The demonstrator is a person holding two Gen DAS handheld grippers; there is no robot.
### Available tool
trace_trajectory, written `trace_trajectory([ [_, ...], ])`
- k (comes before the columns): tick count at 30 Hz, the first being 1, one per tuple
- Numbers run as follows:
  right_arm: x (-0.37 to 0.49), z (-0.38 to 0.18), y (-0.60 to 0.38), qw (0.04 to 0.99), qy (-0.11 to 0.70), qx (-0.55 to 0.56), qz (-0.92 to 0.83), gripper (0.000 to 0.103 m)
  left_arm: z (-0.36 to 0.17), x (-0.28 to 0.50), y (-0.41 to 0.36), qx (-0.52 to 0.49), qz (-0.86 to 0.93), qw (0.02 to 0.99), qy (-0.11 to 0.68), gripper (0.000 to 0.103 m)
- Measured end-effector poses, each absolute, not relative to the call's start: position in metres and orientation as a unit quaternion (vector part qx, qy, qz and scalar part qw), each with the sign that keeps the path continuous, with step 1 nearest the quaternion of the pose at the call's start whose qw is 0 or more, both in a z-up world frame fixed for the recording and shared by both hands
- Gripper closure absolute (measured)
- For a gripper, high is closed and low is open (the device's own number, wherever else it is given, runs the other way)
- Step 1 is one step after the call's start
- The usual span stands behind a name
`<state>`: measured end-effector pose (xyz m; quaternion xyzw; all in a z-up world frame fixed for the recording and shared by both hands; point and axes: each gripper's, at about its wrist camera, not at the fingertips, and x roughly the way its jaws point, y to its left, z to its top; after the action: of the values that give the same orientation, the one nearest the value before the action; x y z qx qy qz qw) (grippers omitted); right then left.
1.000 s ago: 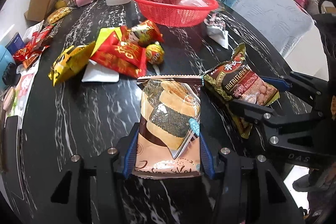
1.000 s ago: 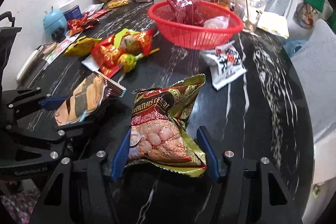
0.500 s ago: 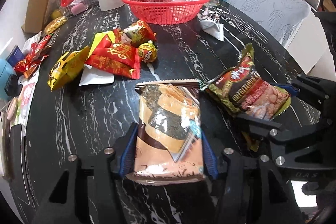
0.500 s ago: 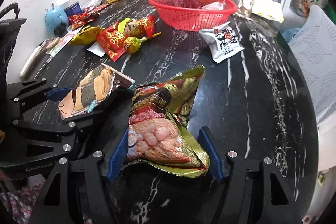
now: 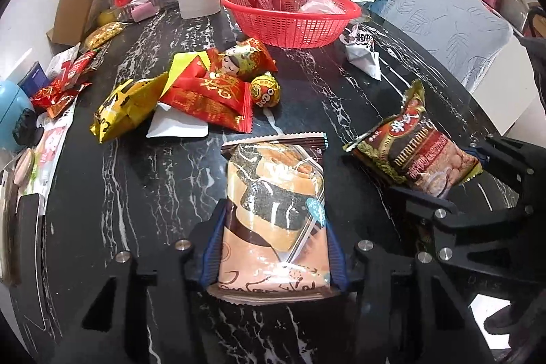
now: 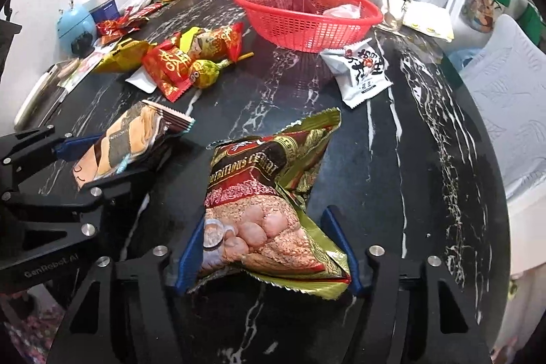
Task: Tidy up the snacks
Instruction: 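Lift the cereal bag and seaweed snack pack off the table with both tools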
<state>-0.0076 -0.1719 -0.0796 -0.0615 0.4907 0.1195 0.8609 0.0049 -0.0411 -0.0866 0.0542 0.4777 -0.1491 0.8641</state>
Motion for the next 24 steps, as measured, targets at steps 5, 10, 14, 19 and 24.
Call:
trace_trajectory([
  [5,-0.011,-0.076,-0.172,0.862,0.489,-0.038,0.126,0.048,-0.085,0.005,-0.038,0.037,-0.157,0.86,0.484,0.053],
  [10,-0.018,-0.075,-0.177,0.858,0.496,-0.006,0.134,0.051,-0.082,-0.001,-0.041,0.033,-0.161,0.861,0.481,0.053],
  [14,-0.023,-0.075,-0.179,0.856,0.498,0.003,0.138,0.052,-0.076,-0.006,-0.044,0.038,-0.168,0.864,0.473,0.053],
  [19,-0.032,-0.069,-0.184,0.86,0.491,0.02,0.14,0.052,-0.07,-0.012,-0.046,0.033,-0.171,0.867,0.467,0.053],
  [24,-0.039,-0.062,-0.188,0.865,0.481,0.03,0.142,0.052,-0.061,-0.015,-0.051,0.034,-0.179,0.871,0.457,0.053],
])
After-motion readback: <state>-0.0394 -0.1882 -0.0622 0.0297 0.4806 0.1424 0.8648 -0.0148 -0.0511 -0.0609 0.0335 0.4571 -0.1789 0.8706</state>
